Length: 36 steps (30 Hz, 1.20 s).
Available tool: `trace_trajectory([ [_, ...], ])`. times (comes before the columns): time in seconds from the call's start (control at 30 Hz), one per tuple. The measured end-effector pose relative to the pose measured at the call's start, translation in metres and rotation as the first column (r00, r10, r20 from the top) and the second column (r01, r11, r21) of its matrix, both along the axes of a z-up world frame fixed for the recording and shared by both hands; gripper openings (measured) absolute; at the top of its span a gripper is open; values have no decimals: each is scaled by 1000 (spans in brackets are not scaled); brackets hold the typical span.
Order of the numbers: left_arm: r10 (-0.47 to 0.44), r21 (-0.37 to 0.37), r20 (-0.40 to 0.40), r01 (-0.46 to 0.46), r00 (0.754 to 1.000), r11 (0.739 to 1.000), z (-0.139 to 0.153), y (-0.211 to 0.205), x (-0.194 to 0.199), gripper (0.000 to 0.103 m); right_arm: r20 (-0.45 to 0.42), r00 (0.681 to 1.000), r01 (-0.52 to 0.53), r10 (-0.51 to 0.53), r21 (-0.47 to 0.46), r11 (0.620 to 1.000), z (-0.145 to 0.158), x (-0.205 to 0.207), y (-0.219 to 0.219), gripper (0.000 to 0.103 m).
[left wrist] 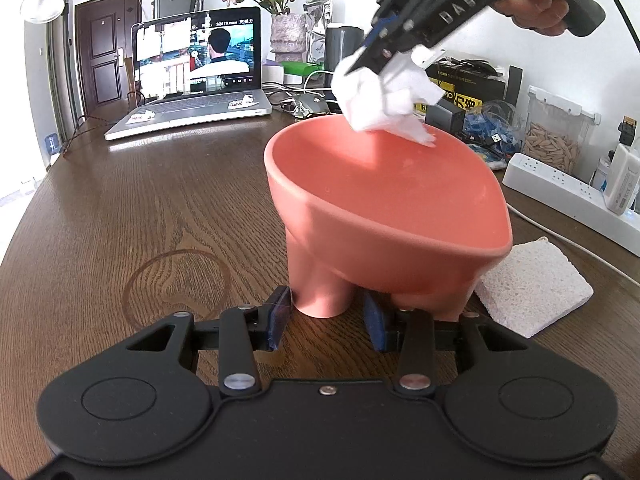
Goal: Clean bowl
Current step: 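Wipe the bowl's outer wall near the sponge with the tissue, right gripper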
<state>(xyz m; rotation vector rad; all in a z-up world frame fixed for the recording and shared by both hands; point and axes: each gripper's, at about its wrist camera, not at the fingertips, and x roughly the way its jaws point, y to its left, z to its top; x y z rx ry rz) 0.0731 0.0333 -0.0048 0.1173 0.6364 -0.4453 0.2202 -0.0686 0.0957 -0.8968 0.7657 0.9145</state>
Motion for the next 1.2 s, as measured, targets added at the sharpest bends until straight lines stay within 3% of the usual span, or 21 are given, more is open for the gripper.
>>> trace_trajectory([
  [0.17, 0, 0, 0, 0, 1000, 1000, 0, 0, 0, 40, -3, 999, 42, -42, 26, 999, 4, 8, -4, 4],
  [0.4, 0, 3, 2, 0, 1000, 1000, 0, -1, -1, 40, -38, 999, -11, 8, -100, 995, -23, -1, -10, 4],
  [0.63, 0, 4, 2, 0, 1000, 1000, 0, 0, -2, 40, -81, 997, 8, -19, -135, 991, -30, -10, -29, 4],
  [1.2, 0, 4, 2, 0, 1000, 1000, 0, 0, -2, 40, -166, 986, 10, -35, -148, 989, -54, -71, -37, 4],
])
